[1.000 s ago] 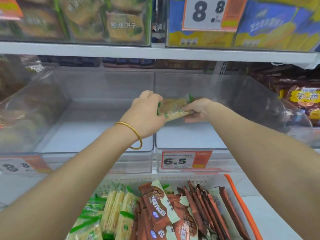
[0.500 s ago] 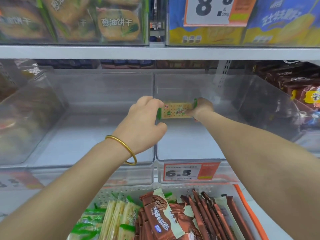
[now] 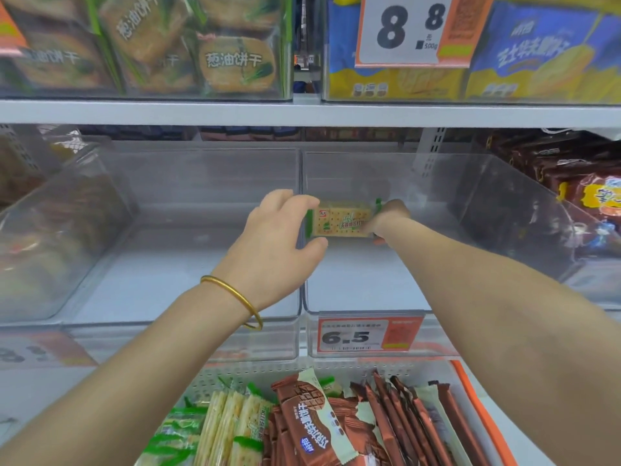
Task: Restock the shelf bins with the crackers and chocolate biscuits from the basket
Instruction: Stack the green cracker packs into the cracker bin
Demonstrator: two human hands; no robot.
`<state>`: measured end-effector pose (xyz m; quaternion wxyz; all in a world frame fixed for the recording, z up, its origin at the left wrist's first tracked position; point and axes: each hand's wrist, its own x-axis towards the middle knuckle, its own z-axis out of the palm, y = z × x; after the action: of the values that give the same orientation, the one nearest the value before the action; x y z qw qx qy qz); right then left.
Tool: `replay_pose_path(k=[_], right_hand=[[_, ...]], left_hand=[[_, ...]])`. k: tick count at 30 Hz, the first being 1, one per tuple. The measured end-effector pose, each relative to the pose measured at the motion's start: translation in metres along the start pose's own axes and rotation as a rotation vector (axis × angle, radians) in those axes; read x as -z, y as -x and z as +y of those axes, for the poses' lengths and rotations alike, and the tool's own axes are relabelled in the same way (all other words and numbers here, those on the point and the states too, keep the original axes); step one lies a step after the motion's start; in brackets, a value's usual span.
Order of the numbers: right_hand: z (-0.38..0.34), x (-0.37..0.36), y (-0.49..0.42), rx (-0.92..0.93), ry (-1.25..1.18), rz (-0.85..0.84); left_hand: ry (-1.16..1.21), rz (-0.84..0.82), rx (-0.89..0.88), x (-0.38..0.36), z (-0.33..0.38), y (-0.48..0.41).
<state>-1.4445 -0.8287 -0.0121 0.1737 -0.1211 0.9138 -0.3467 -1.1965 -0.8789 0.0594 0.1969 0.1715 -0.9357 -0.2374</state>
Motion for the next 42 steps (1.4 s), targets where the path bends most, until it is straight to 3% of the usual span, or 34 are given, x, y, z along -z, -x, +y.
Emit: replay_pose_path(k=[4, 7, 9, 11, 14, 16, 19, 22, 27, 30, 35, 39, 42], right_hand=[[-0.002, 0.023, 0.026, 0.026, -0.112, -0.035], [-0.015, 0.046, 0.105, 0.206, -0.322, 0.022], [-0.012, 0.060, 0.181, 0.425, -0.496, -0.054], [0.002, 0.060, 0.252, 0.566, -0.486, -0.202], [0.031, 0.017, 0.298, 0.536, -0.302, -0.482], [0.047, -0.024, 0.300, 0.449, -0.110, -0.584], [0.074, -0.078, 0.282, 0.367, 0.038, -0.597], [0.087, -0.103, 0.273, 0.343, 0.025, -0.571], [0.087, -0.102, 0.270, 0.343, -0.027, -0.537], [0.090, -0.094, 0.267, 0.339, -0.053, -0.524], [0.087, -0.086, 0.267, 0.434, -0.032, -0.500], [0.068, -0.071, 0.275, 0.575, 0.050, -0.539], [0.049, -0.043, 0.282, 0.598, -0.071, -0.601]], left_hand=[[0.048, 0.302, -0.162, 0.013, 0.003, 0.036], [0.160, 0.365, -0.236, 0.023, 0.005, 0.090], [0.184, 0.288, -0.199, 0.020, -0.005, 0.127], [0.065, 0.150, -0.108, 0.009, -0.028, 0.157], [-0.179, -0.140, 0.093, -0.016, -0.075, 0.174], [-0.258, -0.272, 0.212, -0.031, -0.102, 0.175], [-0.326, -0.438, 0.271, -0.057, -0.116, 0.174], [-0.482, -0.634, 0.286, -0.086, -0.110, 0.177], [-0.558, -0.543, 0.316, -0.112, -0.098, 0.181], [-0.435, -0.525, 0.397, -0.108, -0.098, 0.184], [0.118, -0.391, 0.587, -0.067, -0.086, 0.179], [0.508, -0.306, 0.493, -0.017, -0.060, 0.167], [0.539, -0.296, 0.370, 0.010, -0.035, 0.153]])
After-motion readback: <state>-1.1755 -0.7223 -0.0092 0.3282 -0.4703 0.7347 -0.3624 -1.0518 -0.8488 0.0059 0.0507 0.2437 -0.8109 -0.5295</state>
